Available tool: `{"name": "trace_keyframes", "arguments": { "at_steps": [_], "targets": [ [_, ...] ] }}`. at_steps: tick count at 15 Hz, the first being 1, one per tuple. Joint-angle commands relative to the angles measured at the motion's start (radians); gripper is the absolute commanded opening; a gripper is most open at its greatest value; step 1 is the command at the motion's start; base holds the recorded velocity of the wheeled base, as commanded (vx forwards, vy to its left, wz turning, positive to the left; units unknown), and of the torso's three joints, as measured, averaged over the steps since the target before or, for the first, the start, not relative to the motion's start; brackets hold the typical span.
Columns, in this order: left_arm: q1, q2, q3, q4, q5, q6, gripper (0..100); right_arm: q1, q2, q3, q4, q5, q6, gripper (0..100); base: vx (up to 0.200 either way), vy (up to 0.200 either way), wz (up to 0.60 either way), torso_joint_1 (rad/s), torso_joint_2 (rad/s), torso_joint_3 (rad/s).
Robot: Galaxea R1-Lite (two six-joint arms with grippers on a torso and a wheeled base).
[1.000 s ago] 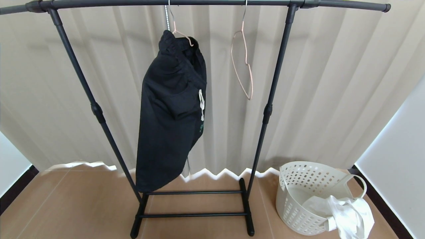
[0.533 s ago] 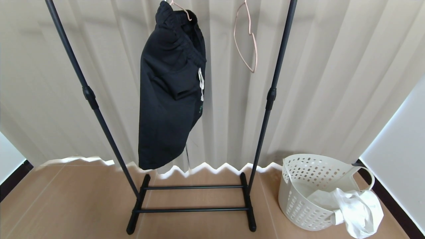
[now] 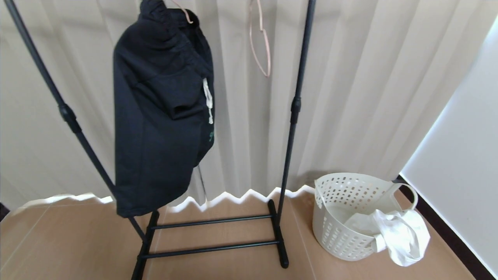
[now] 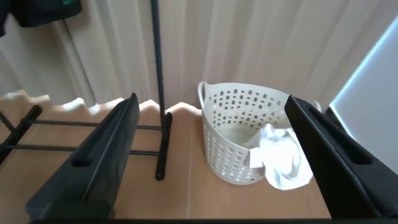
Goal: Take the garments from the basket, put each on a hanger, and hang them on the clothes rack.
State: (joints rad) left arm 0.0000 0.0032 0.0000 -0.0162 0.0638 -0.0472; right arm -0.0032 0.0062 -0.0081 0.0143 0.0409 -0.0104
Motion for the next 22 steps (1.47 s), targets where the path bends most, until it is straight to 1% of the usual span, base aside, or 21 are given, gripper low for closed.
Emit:
{"name": "trace_keyframes", "arguments": {
  "at_steps": [1,3,4,13,14,22],
  "targets": [
    [0.000,0.001,0.000,-0.001,0.001,0.000,100,0.000,0.001,0.000,0.000,0.001,0.000,100,0.000,0.000,-0.60,-0.002,0.00,0.002],
    [0.000,0.001,0.000,0.001,0.001,0.001,100,0.000,0.001,0.000,0.000,0.001,0.000,100,0.000,0.000,-0.60,-0.002,0.01,0.002],
    [0.000,0.001,0.000,0.001,0.001,0.001,100,0.000,0.001,0.000,0.000,0.001,0.000,100,0.000,0.000,0.00,0.000,0.00,0.000],
    [0.000,0.001,0.000,0.001,0.001,0.001,100,0.000,0.001,0.000,0.000,0.001,-0.002,100,0.000,-0.200,0.00,0.001,0.00,0.004],
    [0.000,0.001,0.000,0.001,0.001,0.001,100,0.000,0.001,0.000,0.001,0.001,0.000,100,0.200,-0.200,0.00,0.007,0.00,0.002],
    [0.000,0.001,0.000,0.001,0.001,0.000,100,0.000,0.001,0.000,0.000,0.001,-0.002,100,0.200,0.000,0.00,0.003,0.00,0.004]
  ]
}}
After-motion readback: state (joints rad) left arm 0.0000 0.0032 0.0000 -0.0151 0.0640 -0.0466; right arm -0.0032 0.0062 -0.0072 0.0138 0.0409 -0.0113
